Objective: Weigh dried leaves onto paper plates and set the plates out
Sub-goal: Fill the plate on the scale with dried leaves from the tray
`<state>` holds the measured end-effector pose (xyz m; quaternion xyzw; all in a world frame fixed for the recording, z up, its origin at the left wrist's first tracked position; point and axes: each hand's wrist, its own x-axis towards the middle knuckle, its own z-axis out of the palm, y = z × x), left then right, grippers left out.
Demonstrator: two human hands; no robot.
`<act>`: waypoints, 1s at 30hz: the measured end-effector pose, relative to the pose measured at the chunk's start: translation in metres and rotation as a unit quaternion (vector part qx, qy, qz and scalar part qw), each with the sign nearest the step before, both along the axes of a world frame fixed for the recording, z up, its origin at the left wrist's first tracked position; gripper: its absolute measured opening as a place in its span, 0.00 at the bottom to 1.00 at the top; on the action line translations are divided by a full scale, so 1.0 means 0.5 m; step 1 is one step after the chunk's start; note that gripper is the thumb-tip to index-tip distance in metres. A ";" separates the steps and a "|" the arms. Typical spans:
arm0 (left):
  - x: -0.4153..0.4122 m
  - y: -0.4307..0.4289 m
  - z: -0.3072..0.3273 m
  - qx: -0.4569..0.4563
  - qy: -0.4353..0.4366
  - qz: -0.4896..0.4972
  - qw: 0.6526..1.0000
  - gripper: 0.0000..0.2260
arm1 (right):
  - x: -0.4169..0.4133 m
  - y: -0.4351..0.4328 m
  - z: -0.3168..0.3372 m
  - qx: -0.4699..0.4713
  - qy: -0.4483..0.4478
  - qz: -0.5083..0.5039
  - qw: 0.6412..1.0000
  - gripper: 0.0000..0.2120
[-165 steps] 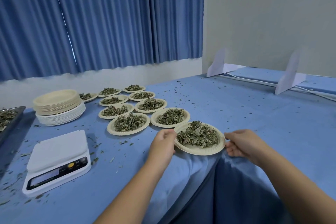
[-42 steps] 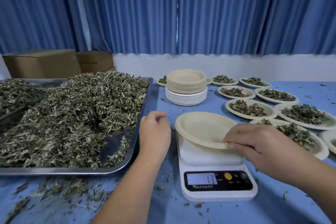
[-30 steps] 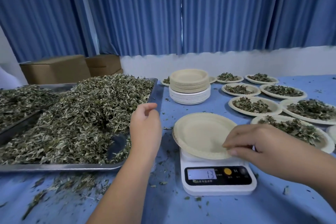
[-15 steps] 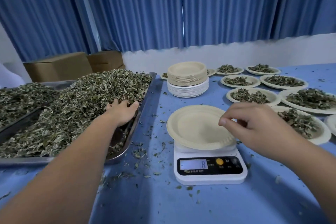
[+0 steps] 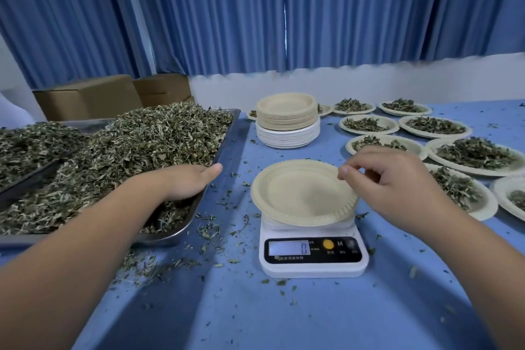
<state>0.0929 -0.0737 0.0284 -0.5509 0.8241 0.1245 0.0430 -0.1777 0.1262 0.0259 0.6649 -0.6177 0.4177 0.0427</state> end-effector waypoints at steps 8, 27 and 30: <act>0.037 0.081 -0.021 -0.058 -0.018 -0.015 0.998 0.34 | -0.007 0.002 -0.002 -0.012 -0.015 -0.007 1.000 0.09; 0.093 0.170 -0.048 -0.213 0.077 0.010 0.974 0.19 | -0.008 0.007 -0.007 -0.007 -0.029 -0.007 1.000 0.10; 0.097 0.163 -0.044 -0.184 0.123 0.029 0.975 0.16 | -0.010 0.006 -0.008 -0.005 -0.029 -0.011 0.999 0.10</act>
